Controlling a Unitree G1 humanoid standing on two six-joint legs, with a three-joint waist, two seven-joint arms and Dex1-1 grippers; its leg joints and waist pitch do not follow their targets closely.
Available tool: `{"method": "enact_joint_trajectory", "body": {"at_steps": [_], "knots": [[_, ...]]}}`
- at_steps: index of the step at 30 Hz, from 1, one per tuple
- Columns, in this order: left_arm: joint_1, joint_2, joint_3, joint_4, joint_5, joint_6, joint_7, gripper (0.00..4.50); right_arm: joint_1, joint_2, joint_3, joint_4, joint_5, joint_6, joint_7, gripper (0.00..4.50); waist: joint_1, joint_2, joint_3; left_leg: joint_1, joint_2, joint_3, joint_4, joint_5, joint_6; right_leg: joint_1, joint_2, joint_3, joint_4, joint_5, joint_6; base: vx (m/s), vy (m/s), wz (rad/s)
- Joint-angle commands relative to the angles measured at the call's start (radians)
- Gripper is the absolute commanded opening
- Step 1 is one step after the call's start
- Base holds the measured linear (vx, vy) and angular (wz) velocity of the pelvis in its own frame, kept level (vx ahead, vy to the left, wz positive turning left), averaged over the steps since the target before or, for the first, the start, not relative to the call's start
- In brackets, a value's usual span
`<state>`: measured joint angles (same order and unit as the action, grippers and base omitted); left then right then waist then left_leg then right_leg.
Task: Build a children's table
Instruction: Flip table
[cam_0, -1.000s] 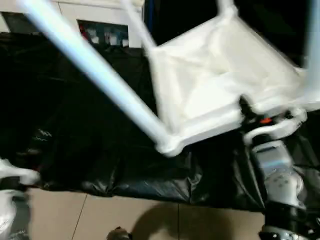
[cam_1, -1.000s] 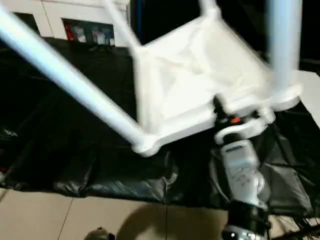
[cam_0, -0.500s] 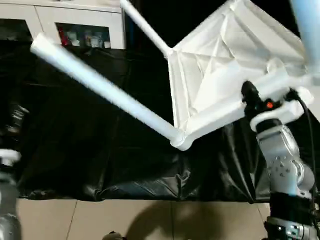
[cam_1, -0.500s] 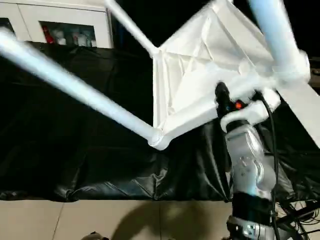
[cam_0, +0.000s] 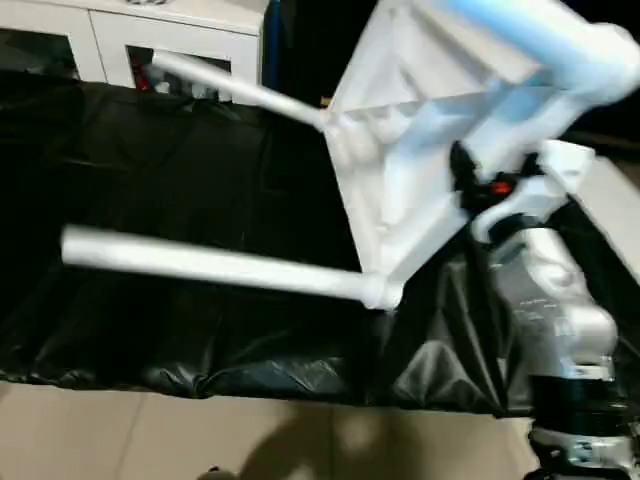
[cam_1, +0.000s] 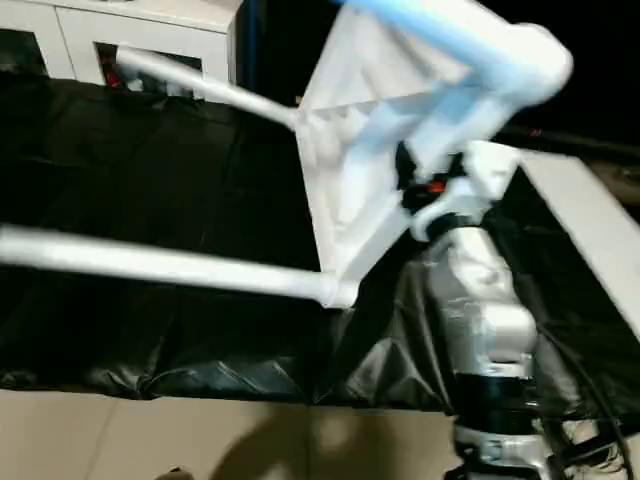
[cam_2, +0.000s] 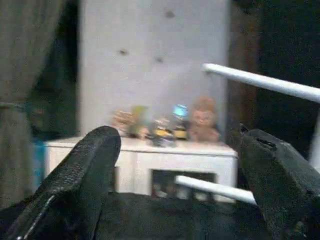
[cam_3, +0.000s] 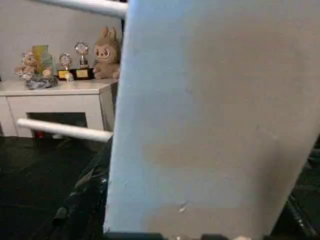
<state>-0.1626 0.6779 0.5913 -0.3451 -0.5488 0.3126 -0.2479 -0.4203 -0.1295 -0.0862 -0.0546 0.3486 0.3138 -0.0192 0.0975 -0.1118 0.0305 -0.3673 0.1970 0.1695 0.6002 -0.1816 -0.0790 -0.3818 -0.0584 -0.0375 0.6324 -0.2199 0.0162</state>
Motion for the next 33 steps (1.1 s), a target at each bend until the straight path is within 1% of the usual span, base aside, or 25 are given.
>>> {"method": "enact_joint_trajectory", "body": {"at_steps": [1,2,4,5,6,7,10,11,12,13,14,15,18,19,20,21,22,23,24,25,26,28,29,32,33], "knots": [[-0.005,0.014,-0.053,-0.053,-0.042,0.052,-0.048,4.23,0.032,-0.006,-0.007,0.035,-0.058,0.012,-0.061,1.99,-0.003,0.042,-0.032,0.035,0.022,-0.011,-0.091,-0.366,-0.147,-0.002,-0.052,0.034,-0.069,-0.221,-0.058,0.000,0.000,0.00],[-0.005,0.014,-0.053,-0.053,-0.042,0.052,-0.048,4.23,0.032,-0.006,-0.007,0.035,-0.058,0.012,-0.061,1.99,-0.002,0.043,-0.030,0.037,0.023,-0.012,-0.093,-0.407,-0.147,-0.005,-0.053,0.036,-0.075,-0.259,-0.056,0.000,0.000,0.00],[0.002,0.028,-0.106,-0.103,-0.079,0.104,-0.077,4.23,0.023,0.010,0.010,0.058,-0.094,-0.001,-0.094,1.99,0.000,0.042,-0.030,0.040,0.022,-0.013,-0.092,-0.436,-0.145,-0.008,-0.054,0.037,-0.078,-0.288,-0.053,0.000,0.000,0.00],[0.011,0.035,-0.163,-0.147,-0.105,0.144,-0.106,4.23,0.006,0.023,0.024,0.092,-0.127,-0.016,-0.122,1.99,0.003,0.044,-0.032,0.037,0.023,-0.014,-0.093,-0.432,-0.148,-0.006,-0.057,0.037,-0.077,-0.288,-0.054,0.000,0.000,0.00],[0.011,0.035,-0.165,-0.148,-0.106,0.145,-0.106,4.23,0.005,0.024,0.024,0.092,-0.128,-0.016,-0.123,1.98,0.002,0.043,-0.031,0.037,0.023,-0.015,-0.094,-0.435,-0.149,-0.007,-0.057,0.037,-0.077,-0.294,-0.054,0.000,0.000,0.00],[0.019,0.038,-0.211,-0.172,-0.110,0.163,-0.129,4.23,-0.013,0.032,0.035,0.123,-0.155,-0.029,-0.148,1.98,0.005,0.038,-0.030,0.038,0.024,-0.014,-0.095,-0.444,-0.150,-0.009,-0.057,0.037,-0.080,-0.309,-0.052,0.000,0.000,0.00],[0.024,0.054,-0.299,-0.205,-0.122,0.205,-0.182,4.23,-0.048,0.053,0.056,0.188,-0.195,-0.052,-0.182,1.98,0.004,0.041,-0.029,0.037,0.021,-0.014,-0.094,-0.462,-0.153,-0.012,-0.056,0.039,-0.083,-0.345,-0.044,0.000,0.000,0.00],[0.023,0.062,-0.334,-0.219,-0.130,0.224,-0.199,4.23,-0.061,0.063,0.067,0.216,-0.204,-0.061,-0.183,1.98,0.003,0.032,-0.029,0.035,0.021,-0.013,-0.093,-0.464,-0.151,-0.012,-0.057,0.039,-0.084,-0.358,-0.041,0.000,0.000,0.00],[0.023,0.062,-0.334,-0.219,-0.130,0.224,-0.199,4.23,-0.061,0.063,0.067,0.216,-0.204,-0.061,-0.183,1.98,0.002,0.035,-0.028,0.033,0.020,-0.015,-0.093,-0.472,-0.149,-0.011,-0.057,0.040,-0.084,-0.383,-0.037,0.000,0.000,0.00],[0.016,0.065,-0.371,-0.228,-0.124,0.232,-0.211,4.23,-0.075,0.071,0.075,0.247,-0.212,-0.075,-0.187,1.97,0.002,0.035,-0.028,0.033,0.020,-0.015,-0.093,-0.472,-0.149,-0.011,-0.057,0.040,-0.084,-0.383,-0.037,0.000,0.000,0.00],[0.003,0.067,-0.397,-0.232,-0.123,0.247,-0.215,4.23,-0.088,0.081,0.081,0.276,-0.216,-0.088,-0.181,1.97,0.000,0.029,-0.027,0.032,0.021,-0.016,-0.094,-0.480,-0.150,-0.012,-0.058,0.039,-0.086,-0.398,-0.034,0.000,0.000,0.00],[0.003,0.067,-0.397,-0.232,-0.123,0.247,-0.215,4.23,-0.088,0.081,0.081,0.276,-0.216,-0.088,-0.181,1.97,0.000,0.033,-0.027,0.033,0.021,-0.017,-0.094,-0.482,-0.150,-0.011,-0.058,0.040,-0.086,-0.401,-0.035,0.000,0.000,0.00],[-0.062,0.059,-0.473,-0.218,-0.057,0.241,-0.217,4.23,-0.125,0.120,0.083,0.362,-0.181,-0.118,-0.132,1.97,-0.007,0.032,-0.028,0.033,0.021,-0.019,-0.093,-0.498,-0.149,-0.013,-0.058,0.039,-0.088,-0.410,-0.037,0.000,0.000,0.00],[-0.062,0.059,-0.473,-0.218,-0.057,0.241,-0.217,4.23,-0.125,0.120,0.083,0.362,-0.181,-0.118,-0.132,1.97,-0.010,0.032,-0.026,0.032,0.021,-0.020,-0.095,-0.505,-0.148,-0.013,-0.057,0.038,-0.090,-0.418,-0.035,0.000,0.000,0.00],[-0.088,0.067,-0.494,-0.211,-0.023,0.231,-0.220,4.45,-0.138,0.129,0.089,0.395,-0.182,-0.118,-0.121,2.32,-0.019,0.022,-0.027,0.026,0.021,-0.022,-0.095,-0.503,-0.147,-0.006,-0.060,0.037,-0.091,-0.441,-0.032,0.000,0.000,0.00],[-0.103,0.073,-0.505,-0.206,-0.001,0.217,-0.225,4.50,-0.143,0.133,0.093,0.408,-0.182,-0.117,-0.113,2.53,-0.020,0.024,-0.027,0.025,0.021,-0.024,-0.094,-0.499,-0.144,-0.005,-0.061,0.037,-0.091,-0.450,-0.029,0.000,0.000,0.00],[-0.134,0.079,-0.521,-0.201,0.025,0.205,-0.234,4.50,-0.149,0.139,0.093,0.427,-0.181,-0.121,-0.106,2.53,-0.023,0.027,-0.026,0.025,0.021,-0.025,-0.096,-0.503,-0.146,-0.007,-0.062,0.037,-0.092,-0.462,-0.027,0.000,0.000,0.00],[-0.190,0.085,-0.550,-0.194,0.074,0.172,-0.245,4.50,-0.156,0.146,0.094,0.445,-0.175,-0.126,-0.091,2.72,-0.025,0.024,-0.026,0.024,0.021,-0.027,-0.095,-0.504,-0.146,-0.004,-0.062,0.036,-0.092,-0.466,-0.026,0.000,0.000,0.00],[-0.216,0.089,-0.564,-0.194,0.099,0.157,-0.243,4.50,-0.159,0.150,0.093,0.452,-0.178,-0.132,-0.092,2.83,-0.026,0.027,-0.027,0.025,0.021,-0.030,-0.096,-0.509,-0.146,-0.003,-0.063,0.035,-0.092,-0.469,-0.028,0.000,0.000,0.00],[-0.231,0.091,-0.574,-0.193,0.115,0.147,-0.240,4.50,-0.162,0.151,0.093,0.458,-0.181,-0.136,-0.092,2.83,-0.027,0.026,-0.027,0.026,0.021,-0.030,-0.096,-0.510,-0.146,-0.005,-0.064,0.035,-0.094,-0.462,-0.032,0.000,0.000,0.00],[-0.251,0.094,-0.585,-0.191,0.138,0.133,-0.238,4.50,-0.164,0.152,0.092,0.461,-0.183,-0.138,-0.093,3.02,-0.025,0.020,-0.040,0.015,0.022,-0.027,-0.092,-0.416,-0.143,0.008,-0.065,0.037,-0.079,-0.330,-0.055,0.000,0.000,0.00],[-0.290,0.096,-0.607,-0.188,0.176,0.101,-0.239,4.50,-0.167,0.156,0.088,0.467,-0.184,-0.146,-0.091,3.02,-0.021,0.014,-0.047,0.013,0.022,-0.015,-0.081,-0.289,-0.132,0.008,-0.057,0.038,-0.062,-0.172,-0.072,0.000,0.000,0.00],[-0.313,0.099,-0.619,-0.187,0.206,0.082,-0.235,4.50,-0.164,0.156,0.087,0.460,-0.180,-0.146,-0.082,3.02,-0.018,0.020,-0.051,0.008,0.020,-0.011,-0.075,-0.213,-0.134,0.013,-0.054,0.038,-0.050,-0.081,-0.079,0.000,0.000,0.00],[-0.406,0.118,-0.677,-0.133,0.391,-0.029,-0.194,4.50,-0.144,0.147,0.093,0.443,-0.171,-0.157,-0.018,3.02,-0.015,0.019,-0.046,0.008,0.020,-0.003,-0.071,-0.150,-0.131,0.014,-0.049,0.037,-0.048,-0.001,-0.073,0.000,0.000,0.00],[-0.432,0.109,-0.678,-0.111,0.413,-0.049,-0.183,4.50,-0.139,0.145,0.093,0.442,-0.169,-0.167,-0.002,3.02,-0.016,0.019,-0.045,0.008,0.021,-0.002,-0.070,-0.153,-0.133,0.015,-0.050,0.038,-0.047,-0.004,-0.071,0.000,0.000,0.00]]}}
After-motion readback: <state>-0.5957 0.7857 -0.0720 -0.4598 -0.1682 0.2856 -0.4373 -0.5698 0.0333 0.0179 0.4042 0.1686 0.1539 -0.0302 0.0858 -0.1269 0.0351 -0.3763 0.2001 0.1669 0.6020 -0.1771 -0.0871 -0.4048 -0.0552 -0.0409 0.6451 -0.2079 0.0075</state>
